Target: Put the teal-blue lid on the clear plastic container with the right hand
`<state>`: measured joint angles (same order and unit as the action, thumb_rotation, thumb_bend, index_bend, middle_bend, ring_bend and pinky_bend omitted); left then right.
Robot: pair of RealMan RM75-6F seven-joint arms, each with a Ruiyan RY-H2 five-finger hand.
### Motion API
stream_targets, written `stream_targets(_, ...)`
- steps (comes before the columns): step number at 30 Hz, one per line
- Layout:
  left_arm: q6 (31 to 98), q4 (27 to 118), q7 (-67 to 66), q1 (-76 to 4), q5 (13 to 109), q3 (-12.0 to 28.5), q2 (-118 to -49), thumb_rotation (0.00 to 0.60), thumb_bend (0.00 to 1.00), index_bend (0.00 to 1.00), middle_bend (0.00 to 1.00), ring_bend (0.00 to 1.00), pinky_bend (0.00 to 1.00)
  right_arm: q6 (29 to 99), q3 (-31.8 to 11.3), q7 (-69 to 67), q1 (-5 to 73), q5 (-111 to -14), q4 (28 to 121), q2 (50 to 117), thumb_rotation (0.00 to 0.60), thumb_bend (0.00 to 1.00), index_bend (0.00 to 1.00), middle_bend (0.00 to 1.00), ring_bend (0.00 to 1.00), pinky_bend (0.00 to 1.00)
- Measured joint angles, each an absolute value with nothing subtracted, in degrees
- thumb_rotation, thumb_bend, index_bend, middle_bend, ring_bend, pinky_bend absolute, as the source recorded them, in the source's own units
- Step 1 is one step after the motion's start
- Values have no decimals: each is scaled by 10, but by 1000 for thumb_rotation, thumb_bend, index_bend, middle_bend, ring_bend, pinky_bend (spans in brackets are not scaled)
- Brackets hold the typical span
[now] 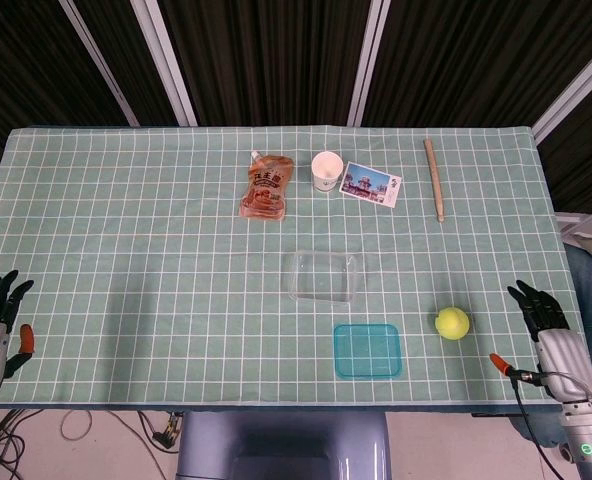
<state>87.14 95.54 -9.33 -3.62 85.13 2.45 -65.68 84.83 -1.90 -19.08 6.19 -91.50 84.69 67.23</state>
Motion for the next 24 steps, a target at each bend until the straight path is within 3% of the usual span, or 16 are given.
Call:
stream_targets(13,865,960,-95,-39,844,26,-658,600,640,111,0,0,0,820,20,-242,80,-968,853,644,600,223,0,0,0,0)
stream_targets(24,863,965,-96,-39,841,26,-658,600,640,111,0,0,0,723,35,-146,135,-987,937,557,600,224,0,0,0,0)
